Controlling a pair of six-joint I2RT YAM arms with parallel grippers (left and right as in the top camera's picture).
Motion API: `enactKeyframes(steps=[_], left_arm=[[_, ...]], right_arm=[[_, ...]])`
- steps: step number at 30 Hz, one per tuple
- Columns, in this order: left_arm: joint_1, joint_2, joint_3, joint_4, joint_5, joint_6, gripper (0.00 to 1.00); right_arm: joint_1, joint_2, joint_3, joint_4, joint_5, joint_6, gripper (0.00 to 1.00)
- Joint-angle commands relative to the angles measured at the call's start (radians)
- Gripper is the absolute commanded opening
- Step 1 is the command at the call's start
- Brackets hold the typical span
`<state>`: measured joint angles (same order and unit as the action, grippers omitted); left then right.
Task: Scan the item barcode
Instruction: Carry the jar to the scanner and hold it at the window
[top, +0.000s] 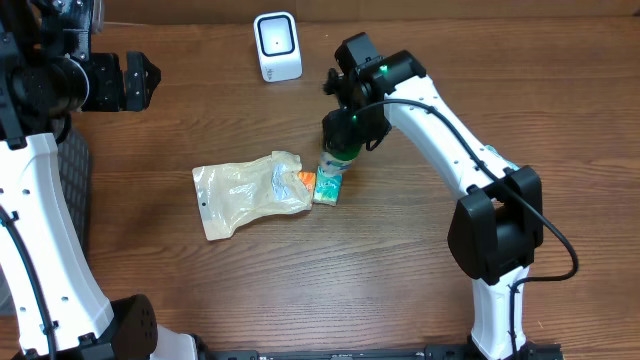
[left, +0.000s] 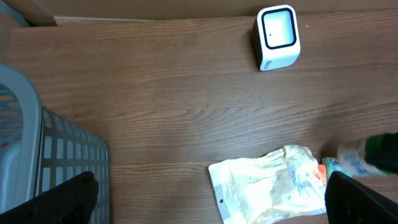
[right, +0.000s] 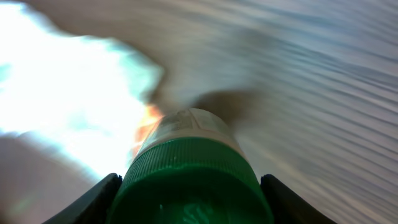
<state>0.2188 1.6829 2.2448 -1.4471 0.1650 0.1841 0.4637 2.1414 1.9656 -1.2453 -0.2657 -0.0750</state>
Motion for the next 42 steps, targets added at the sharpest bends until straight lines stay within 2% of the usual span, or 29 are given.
enactKeyframes(steps=[1, 11, 18, 22, 25, 42], left_arm=[[0.003, -0.005, 0.000, 0.002, 0.011, 0.014, 1.00], [0.003, -0.005, 0.000, 0.002, 0.011, 0.014, 1.00], [0.003, -0.005, 0.000, 0.002, 0.011, 0.014, 1.00], [0.003, -0.005, 0.000, 0.002, 0.011, 0.014, 0.99], [0.003, -0.005, 0.000, 0.002, 0.011, 0.014, 1.00], [0.003, -0.005, 0.000, 0.002, 0.011, 0.014, 1.00]], right_arm=[[-0.003, -0.128, 0.084, -0.027, -0.330, -0.232, 0.35], [-0.017, -0.276, 0.117, 0.010, -0.552, -0.278, 0.37], [-0.094, -0.309, 0.117, 0.045, -0.776, -0.277, 0.37], [-0.197, -0.309, 0.117, 0.094, -0.970, -0.198, 0.37], [-0.254, -0.309, 0.117, 0.131, -1.043, -0.128, 0.36], [-0.287, -0.309, 0.117, 0.115, -1.054, -0.105, 0.35]])
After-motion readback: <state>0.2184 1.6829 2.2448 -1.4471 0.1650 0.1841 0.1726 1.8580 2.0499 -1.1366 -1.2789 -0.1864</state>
